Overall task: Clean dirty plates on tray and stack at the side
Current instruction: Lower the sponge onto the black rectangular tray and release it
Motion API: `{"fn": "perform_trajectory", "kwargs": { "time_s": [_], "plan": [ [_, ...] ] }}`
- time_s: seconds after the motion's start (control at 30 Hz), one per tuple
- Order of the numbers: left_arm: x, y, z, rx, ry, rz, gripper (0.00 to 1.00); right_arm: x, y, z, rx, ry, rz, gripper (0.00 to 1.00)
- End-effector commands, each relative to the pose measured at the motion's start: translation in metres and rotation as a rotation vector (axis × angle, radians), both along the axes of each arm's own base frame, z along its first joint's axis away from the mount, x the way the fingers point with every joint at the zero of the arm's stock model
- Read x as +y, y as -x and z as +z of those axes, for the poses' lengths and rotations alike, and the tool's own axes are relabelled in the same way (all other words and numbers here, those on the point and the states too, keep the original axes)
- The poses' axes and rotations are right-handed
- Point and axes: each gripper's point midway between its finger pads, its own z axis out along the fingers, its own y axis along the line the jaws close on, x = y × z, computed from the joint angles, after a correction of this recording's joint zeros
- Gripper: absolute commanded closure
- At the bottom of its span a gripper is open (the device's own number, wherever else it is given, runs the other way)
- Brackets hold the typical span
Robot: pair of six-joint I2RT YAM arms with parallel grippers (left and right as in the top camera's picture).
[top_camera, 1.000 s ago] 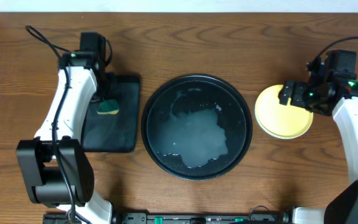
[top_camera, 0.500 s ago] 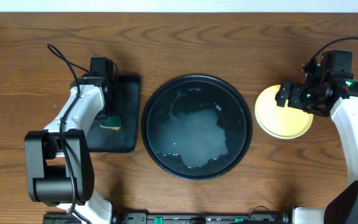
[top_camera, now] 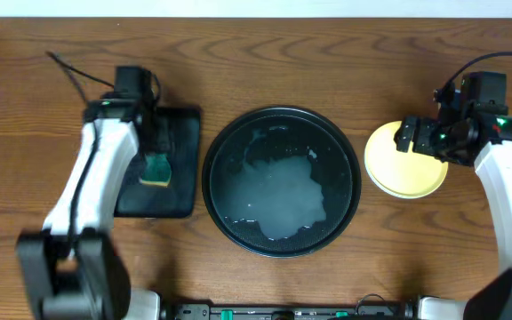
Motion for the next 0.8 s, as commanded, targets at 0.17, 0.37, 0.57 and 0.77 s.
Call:
{"fn": "perform_trajectory", "kwargs": {
  "time_s": [0.17,0.37,0.57,0.77],
  "plan": [
    [0.001,0.007,0.096,-0.277,0.004,0.01,0.27,0.018,0.006,0.105,-0.313,-0.012,0.077,0.01],
    [0.001,0.01,0.103,-0.298,0.004,0.01,0.26,0.021,0.04,0.16,-0.49,0.015,0.081,0.01],
    [0.001,0.01,0.102,-0.296,0.003,0.01,0.26,0.025,0.075,0.203,-0.644,0.039,0.084,0.01],
    [0.001,0.01,0.102,-0.296,0.004,0.01,0.26,0.028,0.099,0.222,-0.722,0.052,0.085,0.01]
  ]
}}
